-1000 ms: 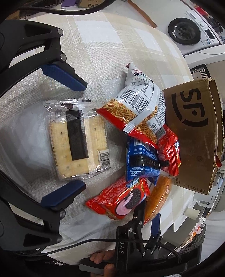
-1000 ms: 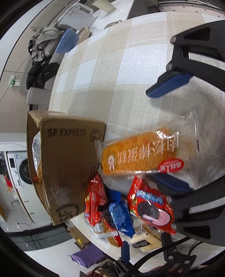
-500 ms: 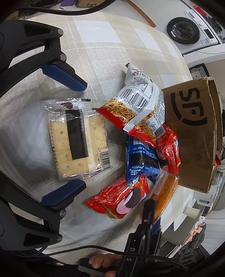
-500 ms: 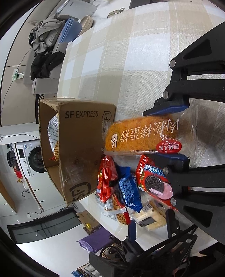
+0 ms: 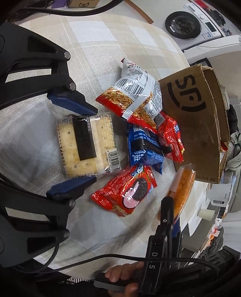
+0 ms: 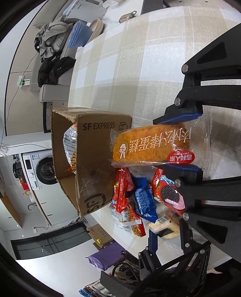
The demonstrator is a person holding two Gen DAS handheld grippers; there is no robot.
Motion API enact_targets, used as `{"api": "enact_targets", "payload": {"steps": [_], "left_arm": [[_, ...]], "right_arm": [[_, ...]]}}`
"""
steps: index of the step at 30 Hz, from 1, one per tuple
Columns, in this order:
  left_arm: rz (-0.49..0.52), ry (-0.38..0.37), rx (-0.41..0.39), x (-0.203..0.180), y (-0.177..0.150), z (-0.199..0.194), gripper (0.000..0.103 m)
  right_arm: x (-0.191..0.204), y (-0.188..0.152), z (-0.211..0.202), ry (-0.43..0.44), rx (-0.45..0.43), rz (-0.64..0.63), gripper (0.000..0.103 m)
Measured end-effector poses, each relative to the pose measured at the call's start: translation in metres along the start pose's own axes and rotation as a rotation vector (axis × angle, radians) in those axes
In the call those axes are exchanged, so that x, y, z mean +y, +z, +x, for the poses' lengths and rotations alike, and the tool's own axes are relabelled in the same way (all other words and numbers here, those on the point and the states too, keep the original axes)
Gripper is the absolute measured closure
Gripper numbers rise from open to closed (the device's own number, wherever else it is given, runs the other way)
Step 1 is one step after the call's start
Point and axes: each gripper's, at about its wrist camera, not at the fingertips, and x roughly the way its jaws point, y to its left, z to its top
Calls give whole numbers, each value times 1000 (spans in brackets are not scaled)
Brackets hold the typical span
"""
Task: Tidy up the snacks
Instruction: 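Lift both held packs and carry them over the cardboard box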
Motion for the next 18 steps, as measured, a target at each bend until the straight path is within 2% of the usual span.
{"api": "enact_targets", "payload": {"steps": [18], "left_arm": [[-109,-116,-146,18,12,-47,41]], "right_arm": [[3,9,-34,30,-93,-14,66]]}}
